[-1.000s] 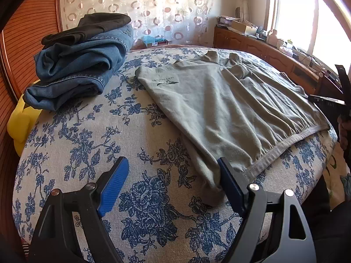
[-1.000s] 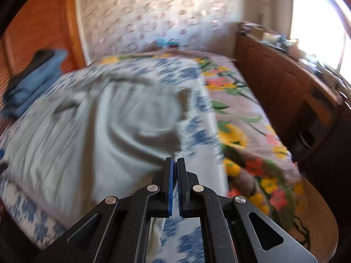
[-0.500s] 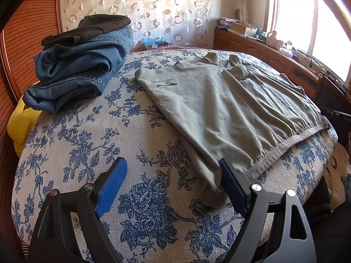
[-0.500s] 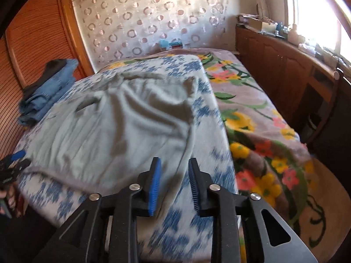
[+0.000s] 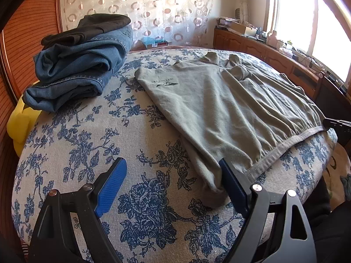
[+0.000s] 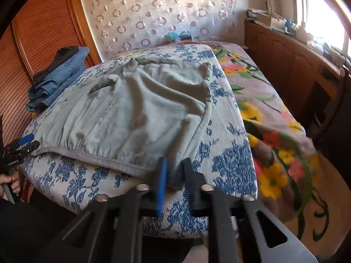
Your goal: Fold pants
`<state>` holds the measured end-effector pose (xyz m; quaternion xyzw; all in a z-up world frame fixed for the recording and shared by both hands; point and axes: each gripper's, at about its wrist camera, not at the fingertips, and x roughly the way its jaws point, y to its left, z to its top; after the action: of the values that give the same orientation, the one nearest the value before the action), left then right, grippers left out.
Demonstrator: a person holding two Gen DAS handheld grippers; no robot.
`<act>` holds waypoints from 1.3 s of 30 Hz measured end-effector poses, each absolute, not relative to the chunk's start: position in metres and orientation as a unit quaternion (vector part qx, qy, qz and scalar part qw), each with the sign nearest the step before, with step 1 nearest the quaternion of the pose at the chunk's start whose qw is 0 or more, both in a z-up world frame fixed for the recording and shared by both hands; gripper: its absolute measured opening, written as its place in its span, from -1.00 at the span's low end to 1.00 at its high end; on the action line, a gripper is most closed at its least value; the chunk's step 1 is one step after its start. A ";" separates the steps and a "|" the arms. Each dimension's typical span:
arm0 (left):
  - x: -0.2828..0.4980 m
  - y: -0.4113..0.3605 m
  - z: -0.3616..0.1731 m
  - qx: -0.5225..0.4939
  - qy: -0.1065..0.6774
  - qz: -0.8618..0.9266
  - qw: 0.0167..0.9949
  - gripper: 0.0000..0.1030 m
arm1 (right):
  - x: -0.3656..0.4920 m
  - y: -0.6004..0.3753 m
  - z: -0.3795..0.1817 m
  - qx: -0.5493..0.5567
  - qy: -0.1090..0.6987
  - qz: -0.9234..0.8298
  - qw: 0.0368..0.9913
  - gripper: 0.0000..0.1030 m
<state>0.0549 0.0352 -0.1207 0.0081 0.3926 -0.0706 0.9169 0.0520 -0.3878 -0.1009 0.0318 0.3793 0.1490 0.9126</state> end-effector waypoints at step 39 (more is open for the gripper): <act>0.038 0.082 -0.092 -0.033 0.345 -0.015 0.938 0.67 | 0.070 -0.185 -0.027 -0.034 0.313 0.390 0.865 -0.85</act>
<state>0.0381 0.0823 -0.0925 -0.0334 0.3454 -0.0154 0.9377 0.0698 -0.1855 -0.0270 -0.0339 0.3129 0.3904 0.8651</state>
